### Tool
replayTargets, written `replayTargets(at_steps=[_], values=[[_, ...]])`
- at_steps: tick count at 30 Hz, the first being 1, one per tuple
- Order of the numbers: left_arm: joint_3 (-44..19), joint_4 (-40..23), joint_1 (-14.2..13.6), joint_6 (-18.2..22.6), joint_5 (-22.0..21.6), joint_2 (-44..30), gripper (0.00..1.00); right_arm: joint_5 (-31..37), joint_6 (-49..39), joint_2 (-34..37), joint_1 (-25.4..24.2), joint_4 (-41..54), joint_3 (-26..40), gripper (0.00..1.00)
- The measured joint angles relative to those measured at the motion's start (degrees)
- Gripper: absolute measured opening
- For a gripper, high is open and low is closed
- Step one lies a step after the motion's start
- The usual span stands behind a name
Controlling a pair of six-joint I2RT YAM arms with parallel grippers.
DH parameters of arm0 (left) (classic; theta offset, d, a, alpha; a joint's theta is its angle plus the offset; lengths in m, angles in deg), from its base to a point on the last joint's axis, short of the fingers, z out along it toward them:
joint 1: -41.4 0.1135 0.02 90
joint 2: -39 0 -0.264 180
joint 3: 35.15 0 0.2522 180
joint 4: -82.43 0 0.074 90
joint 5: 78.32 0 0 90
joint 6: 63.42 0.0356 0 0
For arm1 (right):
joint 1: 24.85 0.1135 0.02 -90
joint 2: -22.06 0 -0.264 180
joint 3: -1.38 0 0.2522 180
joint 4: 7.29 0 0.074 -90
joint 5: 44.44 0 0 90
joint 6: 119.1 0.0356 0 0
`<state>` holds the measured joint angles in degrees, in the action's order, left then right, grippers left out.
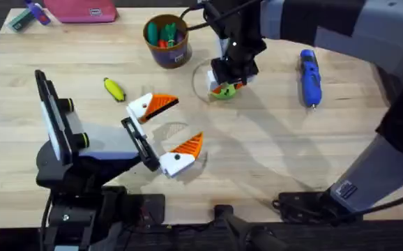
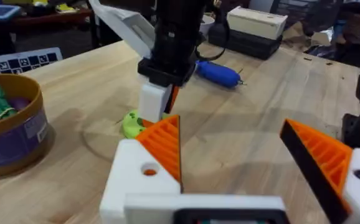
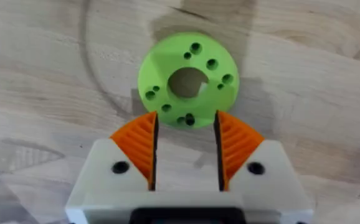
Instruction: Pick up the gripper from the table and insert it into the empty holder that is missing its gripper. Then pick up a screw, insert it into the mounting hole, and use the screwdriver to tighten it. Finally, clean up the table by picking up the vegetable and placing it into the bucket.
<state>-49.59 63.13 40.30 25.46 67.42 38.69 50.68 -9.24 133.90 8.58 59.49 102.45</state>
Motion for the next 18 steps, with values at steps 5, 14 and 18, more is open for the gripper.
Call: replayTargets(at_steps=[5, 14, 18], values=[[0.0, 0.0, 0.0, 0.01, 0.0, 0.0, 0.985, 0.02, -1.15, 1.69, 0.0, -0.07, 0.0, 0.476], [0.0, -0.02, 0.0, 0.0, 0.0, 0.02, 0.988, 0.29, -2.19, 1.67, -0.02, -0.11, 0.0, 0.363], [0.0, -0.01, 0.0, 0.0, 0.0, 0.01, 0.987, 0.69, -2.35, 1.69, -0.02, -0.25, 0.0, 0.207]])
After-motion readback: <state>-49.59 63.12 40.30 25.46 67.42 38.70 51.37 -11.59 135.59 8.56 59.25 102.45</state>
